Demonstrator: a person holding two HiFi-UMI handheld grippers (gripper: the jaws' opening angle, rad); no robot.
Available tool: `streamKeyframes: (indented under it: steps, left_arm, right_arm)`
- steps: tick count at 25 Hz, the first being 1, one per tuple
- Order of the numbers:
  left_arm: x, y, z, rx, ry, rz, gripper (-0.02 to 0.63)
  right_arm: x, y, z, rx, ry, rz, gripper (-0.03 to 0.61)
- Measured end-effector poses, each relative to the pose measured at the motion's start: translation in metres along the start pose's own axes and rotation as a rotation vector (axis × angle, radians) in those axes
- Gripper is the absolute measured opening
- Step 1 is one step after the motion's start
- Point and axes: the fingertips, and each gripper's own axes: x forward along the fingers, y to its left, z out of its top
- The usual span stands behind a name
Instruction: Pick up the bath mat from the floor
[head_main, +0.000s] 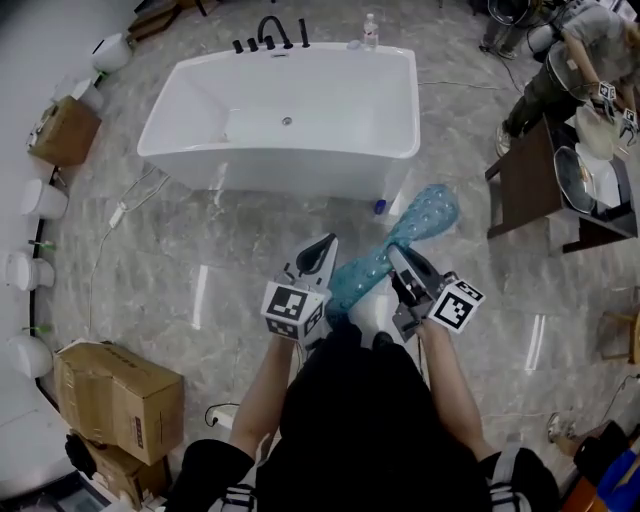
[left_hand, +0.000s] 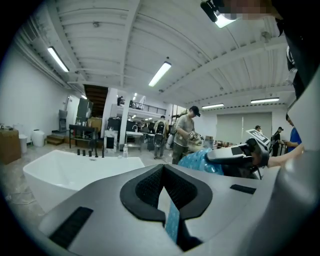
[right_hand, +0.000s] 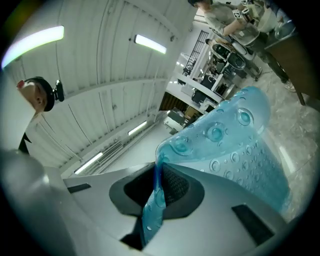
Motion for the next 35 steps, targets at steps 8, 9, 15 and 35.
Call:
streamKeyframes:
  steps: [8, 9, 15, 35]
  left_arm:
    - [-0.019, -0.062, 0.065, 0.038, -0.092, 0.058, 0.005]
    - [-0.021, -0.07, 0.07, 0.043, -0.097, 0.071, 0.005]
    - [-0.048, -0.105, 0.094, 0.067, -0.132, 0.133, 0.005]
    - [-0.136, -0.1, 0.118, 0.061, -0.216, 0.109, 0.005]
  right_arm:
    - [-0.059, 0.068, 0.069, -0.206, -0.069, 0.064, 0.031]
    - [-0.066, 0.073, 0.077, -0.23, -0.071, 0.07, 0.031]
    - [-0.089, 0.109, 0.101, -0.401, -0.063, 0.103, 0.031]
    - [-0.09, 0.181, 0.06, -0.764, -0.062, -0.048, 0.031]
